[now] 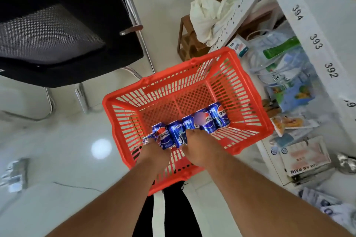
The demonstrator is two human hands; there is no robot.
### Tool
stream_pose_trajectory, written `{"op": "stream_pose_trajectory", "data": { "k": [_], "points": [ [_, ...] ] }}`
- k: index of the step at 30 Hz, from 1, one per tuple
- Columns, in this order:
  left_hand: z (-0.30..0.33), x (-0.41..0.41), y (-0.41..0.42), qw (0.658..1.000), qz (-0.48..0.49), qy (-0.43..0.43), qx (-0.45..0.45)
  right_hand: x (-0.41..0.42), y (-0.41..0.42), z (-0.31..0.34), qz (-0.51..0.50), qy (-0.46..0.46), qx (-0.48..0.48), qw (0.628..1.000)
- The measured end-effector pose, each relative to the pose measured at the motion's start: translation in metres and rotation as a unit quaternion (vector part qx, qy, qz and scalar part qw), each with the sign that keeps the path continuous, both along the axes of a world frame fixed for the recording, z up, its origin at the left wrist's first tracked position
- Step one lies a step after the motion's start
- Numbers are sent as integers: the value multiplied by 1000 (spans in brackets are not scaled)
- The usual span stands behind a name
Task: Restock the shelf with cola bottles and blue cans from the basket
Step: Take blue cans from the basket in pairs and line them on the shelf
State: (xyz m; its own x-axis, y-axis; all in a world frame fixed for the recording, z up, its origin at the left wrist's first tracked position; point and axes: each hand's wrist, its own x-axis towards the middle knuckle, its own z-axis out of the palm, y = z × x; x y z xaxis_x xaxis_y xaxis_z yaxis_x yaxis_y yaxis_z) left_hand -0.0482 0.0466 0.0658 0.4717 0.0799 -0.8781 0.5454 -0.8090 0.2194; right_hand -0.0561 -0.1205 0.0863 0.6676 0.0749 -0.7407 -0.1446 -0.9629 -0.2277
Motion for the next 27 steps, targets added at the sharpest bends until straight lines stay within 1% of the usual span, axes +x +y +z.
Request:
{"op": "stream_pose_trajectory", "data": {
  "k": [2, 4, 6, 10, 16, 22, 27],
  "points": [
    [-11, 0, -5, 996, 91, 15, 9, 5, 0, -21, -11, 10, 0, 1000],
    [-29, -6, -6, 986, 159, 48, 20, 6, 2, -41, -21, 18, -1, 1000],
    [-47, -14, -4, 974, 214, 62, 28, 6, 4, -57, -30, 28, -1, 999],
    [-68, -20, -8, 953, 294, 46, 55, 5, 7, -80, -60, 44, 4, 997],
    [-79, -19, -21, 944, 299, 46, 129, 10, 18, -98, -119, 31, 24, 992],
    [-81, -17, -38, 939, 270, 63, 205, 7, 18, -112, -162, 54, -23, 985],
    [-94, -23, -40, 933, 285, 50, 215, 3, 21, -121, -174, 59, -30, 983]
  ]
}}
